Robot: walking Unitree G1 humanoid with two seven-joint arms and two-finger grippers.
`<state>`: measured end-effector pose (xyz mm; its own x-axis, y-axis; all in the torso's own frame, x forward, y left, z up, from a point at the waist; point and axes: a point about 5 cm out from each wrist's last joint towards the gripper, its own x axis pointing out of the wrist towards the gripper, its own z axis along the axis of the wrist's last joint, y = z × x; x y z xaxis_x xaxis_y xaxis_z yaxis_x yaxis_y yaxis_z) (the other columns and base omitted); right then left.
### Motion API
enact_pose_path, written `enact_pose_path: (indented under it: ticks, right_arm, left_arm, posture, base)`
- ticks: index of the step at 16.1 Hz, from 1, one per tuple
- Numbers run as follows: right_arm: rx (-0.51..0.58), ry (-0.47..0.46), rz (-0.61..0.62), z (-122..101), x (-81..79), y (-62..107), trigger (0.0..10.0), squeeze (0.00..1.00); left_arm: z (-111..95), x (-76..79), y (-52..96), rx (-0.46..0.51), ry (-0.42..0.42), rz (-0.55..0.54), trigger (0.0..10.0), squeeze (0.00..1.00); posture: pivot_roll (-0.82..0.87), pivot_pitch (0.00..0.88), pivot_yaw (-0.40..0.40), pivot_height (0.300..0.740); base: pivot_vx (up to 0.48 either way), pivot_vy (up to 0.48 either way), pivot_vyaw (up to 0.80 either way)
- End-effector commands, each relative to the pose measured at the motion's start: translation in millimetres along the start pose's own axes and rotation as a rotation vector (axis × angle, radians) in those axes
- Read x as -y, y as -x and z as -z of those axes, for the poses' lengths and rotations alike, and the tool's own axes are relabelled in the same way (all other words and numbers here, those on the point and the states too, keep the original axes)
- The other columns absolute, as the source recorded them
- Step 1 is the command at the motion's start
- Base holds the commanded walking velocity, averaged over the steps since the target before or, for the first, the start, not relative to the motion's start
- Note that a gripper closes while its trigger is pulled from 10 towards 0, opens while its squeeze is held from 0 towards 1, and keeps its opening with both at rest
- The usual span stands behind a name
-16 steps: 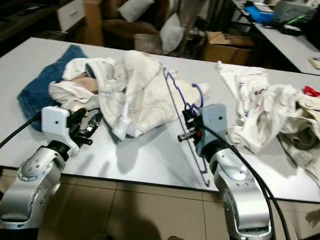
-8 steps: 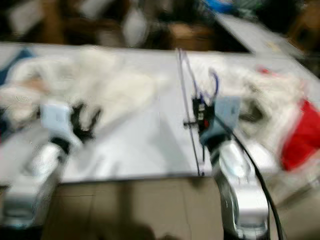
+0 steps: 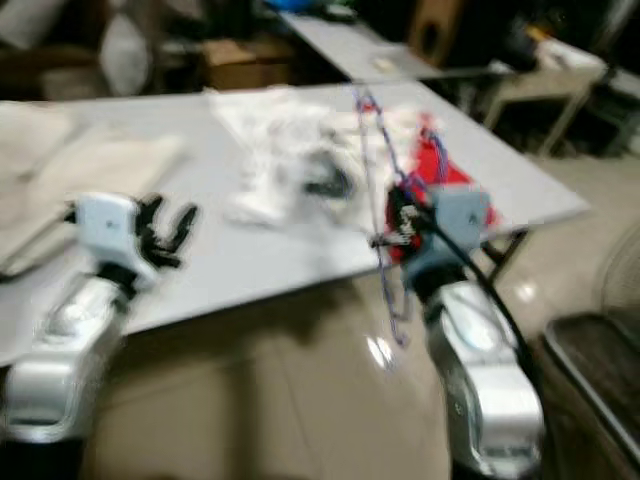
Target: Hang hanger
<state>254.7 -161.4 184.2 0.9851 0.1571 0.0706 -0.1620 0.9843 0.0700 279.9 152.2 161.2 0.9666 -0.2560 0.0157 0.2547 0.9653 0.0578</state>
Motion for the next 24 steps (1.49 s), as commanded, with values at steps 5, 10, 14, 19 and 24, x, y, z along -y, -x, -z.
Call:
enact_pose_path:
  ticks: [5,10,14,19,24]
  right_arm:
    - [-0.064,-0.003,0.023,15.9,5.2,4.6,10.0,0.00]
    - [-0.112,0.008,0.038,25.4,16.1,12.2,10.0,0.00]
    - [-0.136,0.028,0.017,30.9,13.4,14.9,10.0,0.00]
    - [-0.130,0.023,0.056,31.7,23.6,13.1,10.0,0.00]
    - [-0.155,0.068,0.004,34.3,20.4,13.7,10.0,0.00]
  left_arm:
    - [6.8,-8.7,2.5,-0.012,-0.039,-0.042,10.0,0.00]
    - [9.9,-4.1,4.3,-0.020,-0.041,-0.031,10.0,0.00]
    - [14.7,2.3,4.9,-0.021,-0.029,-0.028,10.0,0.00]
    - [24.1,7.0,4.1,-0.073,-0.002,0.026,10.0,1.00]
    - [22.6,6.2,-0.2,-0.051,-0.037,0.004,10.0,1.00]
  posture:
    - [-0.09,0.000,-0.045,0.740]
    - [-0.09,0.000,-0.040,0.740]
    - [-0.09,0.000,-0.042,0.740]
    - [-0.10,0.000,-0.044,0.740]
    - [-0.12,0.000,-0.050,0.740]
  base:
    - [0.000,-0.383,0.00]
    - [0.000,-0.384,0.00]
    - [0.000,-0.164,0.00]
    - [0.000,0.000,-0.12]
    - [0.000,0.000,0.00]
